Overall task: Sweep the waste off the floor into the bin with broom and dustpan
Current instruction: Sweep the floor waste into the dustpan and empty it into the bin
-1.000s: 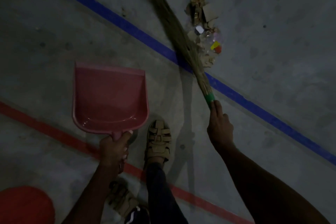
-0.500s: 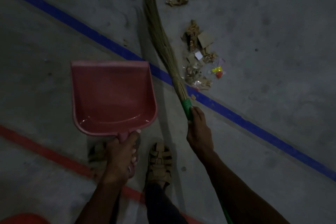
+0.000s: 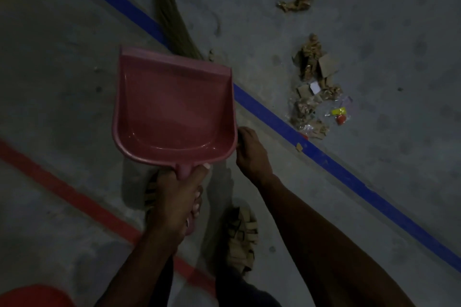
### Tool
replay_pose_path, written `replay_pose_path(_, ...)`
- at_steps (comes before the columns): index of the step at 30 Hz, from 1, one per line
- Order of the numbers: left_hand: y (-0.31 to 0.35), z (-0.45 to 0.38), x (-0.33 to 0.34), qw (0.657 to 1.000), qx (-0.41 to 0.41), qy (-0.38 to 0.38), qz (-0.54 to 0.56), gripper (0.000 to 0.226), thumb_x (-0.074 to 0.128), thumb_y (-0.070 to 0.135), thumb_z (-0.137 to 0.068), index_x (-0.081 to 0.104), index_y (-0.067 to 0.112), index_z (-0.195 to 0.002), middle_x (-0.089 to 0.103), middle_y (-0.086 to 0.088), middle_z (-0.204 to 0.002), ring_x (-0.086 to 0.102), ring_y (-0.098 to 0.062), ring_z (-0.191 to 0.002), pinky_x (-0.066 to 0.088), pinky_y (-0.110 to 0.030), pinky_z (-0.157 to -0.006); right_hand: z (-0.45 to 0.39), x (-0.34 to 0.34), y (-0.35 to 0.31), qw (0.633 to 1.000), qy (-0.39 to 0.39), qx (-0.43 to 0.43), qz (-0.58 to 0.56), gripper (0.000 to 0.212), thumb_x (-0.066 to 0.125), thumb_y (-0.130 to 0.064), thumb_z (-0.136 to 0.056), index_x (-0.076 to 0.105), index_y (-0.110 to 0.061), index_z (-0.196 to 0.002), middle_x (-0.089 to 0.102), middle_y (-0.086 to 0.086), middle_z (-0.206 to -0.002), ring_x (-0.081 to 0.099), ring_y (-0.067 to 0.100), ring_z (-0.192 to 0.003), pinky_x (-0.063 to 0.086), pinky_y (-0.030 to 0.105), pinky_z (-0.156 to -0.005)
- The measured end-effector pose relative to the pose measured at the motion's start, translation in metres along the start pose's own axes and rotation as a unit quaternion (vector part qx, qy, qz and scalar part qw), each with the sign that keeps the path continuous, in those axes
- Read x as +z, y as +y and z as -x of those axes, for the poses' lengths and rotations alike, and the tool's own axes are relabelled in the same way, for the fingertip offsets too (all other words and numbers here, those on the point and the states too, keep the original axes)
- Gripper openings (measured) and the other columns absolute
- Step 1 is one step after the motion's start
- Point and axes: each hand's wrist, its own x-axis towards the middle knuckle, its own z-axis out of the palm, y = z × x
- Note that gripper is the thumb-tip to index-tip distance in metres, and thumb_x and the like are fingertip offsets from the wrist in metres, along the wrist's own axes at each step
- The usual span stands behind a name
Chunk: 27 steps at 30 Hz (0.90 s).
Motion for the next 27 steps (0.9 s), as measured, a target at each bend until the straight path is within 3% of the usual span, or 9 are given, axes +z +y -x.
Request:
replay_pose_path(5,-0.005,0.0,-0.006,0.999,-0.027,0.023,-0.005,0.041,0.081,0.034,-0.083,0.052,0.009,-0.069,0.043,-0.004,-0.047,0.037,-0.017,-0.035,0.033,-0.024,-0.043,0.015,-0.001,0.021,0.999,0.021,0.026,0.005,0.048,0.053,-0.009,-0.095,0.044,-0.01,-0.142,0.048,0.007,-0.139,0.049,0.015,-0.118,0.037,0.021,-0.094)
replay_pose_path(10,-0.004,0.003,-0.001,0.998,-0.043,0.016,-0.043,0.039,0.08,0.03,-0.084,0.053,0.007,-0.069,0.044,-0.003,-0.045,0.037,-0.017,-0.032,0.033,-0.023,-0.042,0.05,-0.008,0.048,0.994,0.068,0.083,0.017,0.048,0.052,-0.013,-0.097,0.043,-0.01,-0.144,0.048,0.01,-0.142,0.047,0.02,-0.126,0.042,0.034,-0.105)
replay_pose_path(14,0.007,0.005,0.008,0.997,-0.029,0.003,-0.068,0.037,0.078,0.025,-0.087,0.053,0.008,-0.064,0.044,0.0,-0.041,0.037,-0.015,-0.031,0.032,-0.022,-0.041,0.091,-0.017,0.063,0.987,0.105,0.118,0.022,0.047,0.054,-0.008,-0.096,0.045,-0.006,-0.142,0.05,0.013,-0.138,0.049,0.02,-0.122,0.043,0.032,-0.101)
replay_pose_path(16,0.012,0.005,0.014,0.997,-0.025,-0.005,-0.075,0.038,0.077,0.023,-0.088,0.053,0.008,-0.062,0.043,0.001,-0.04,0.036,-0.014,-0.031,0.031,-0.021,-0.041,0.111,-0.022,0.069,0.985,0.116,0.128,0.028,0.048,0.055,-0.006,-0.096,0.045,-0.003,-0.143,0.05,0.015,-0.139,0.048,0.02,-0.123,0.04,0.025,-0.103)
replay_pose_path(19,0.017,0.005,0.02,0.996,-0.027,-0.021,-0.083,0.038,0.077,0.023,-0.089,0.055,0.008,-0.061,0.042,0.003,-0.04,0.036,-0.012,-0.031,0.03,-0.019,-0.038,0.131,-0.027,0.073,0.984,0.13,0.121,0.024,0.048,0.049,-0.011,-0.096,0.046,0.0,-0.143,0.048,0.016,-0.141,0.047,0.016,-0.121,0.029,0.003,-0.098)
replay_pose_path(20,0.019,0.005,0.022,0.996,-0.028,-0.026,-0.086,0.038,0.077,0.023,-0.088,0.056,0.007,-0.062,0.042,0.003,-0.04,0.036,-0.012,-0.032,0.03,-0.019,-0.037,0.135,-0.029,0.073,0.984,0.136,0.115,0.015,0.049,0.048,-0.014,-0.095,0.046,-0.001,-0.143,0.047,0.015,-0.141,0.049,0.017,-0.12,0.032,0.003,-0.096)
replay_pose_path(21,0.02,0.004,0.025,0.995,-0.028,-0.03,-0.09,0.037,0.077,0.024,-0.088,0.056,0.007,-0.063,0.043,0.003,-0.04,0.036,-0.012,-0.032,0.03,-0.019,-0.037,0.135,-0.03,0.074,0.984,0.143,0.109,0.003,0.051,0.047,-0.017,-0.095,0.046,-0.002,-0.143,0.047,0.014,-0.142,0.052,0.018,-0.118,0.038,0.008,-0.095)
replay_pose_path(24,0.024,-0.001,0.032,0.994,-0.025,-0.033,-0.1,0.038,0.078,0.024,-0.088,0.056,0.008,-0.061,0.043,0.002,-0.04,0.036,-0.013,-0.032,0.031,-0.019,-0.039,0.118,-0.03,0.075,0.978,0.171,0.108,-0.046,0.051,0.044,-0.025,-0.097,0.045,-0.008,-0.145,0.045,0.006,-0.143,0.059,0.024,-0.11,0.058,0.039,-0.085)
replay_pose_path(27,0.029,-0.005,0.04,0.994,-0.024,-0.039,-0.099,0.041,0.078,0.025,-0.088,0.054,0.01,-0.058,0.043,0.0,-0.041,0.036,-0.013,-0.032,0.03,-0.019,-0.039,0.075,-0.034,0.067,0.967,0.207,0.107,-0.106,0.053,0.043,-0.031,-0.098,0.043,-0.011,-0.147,0.044,0.001,-0.142,0.063,0.025,-0.101,0.059,0.047,-0.074)
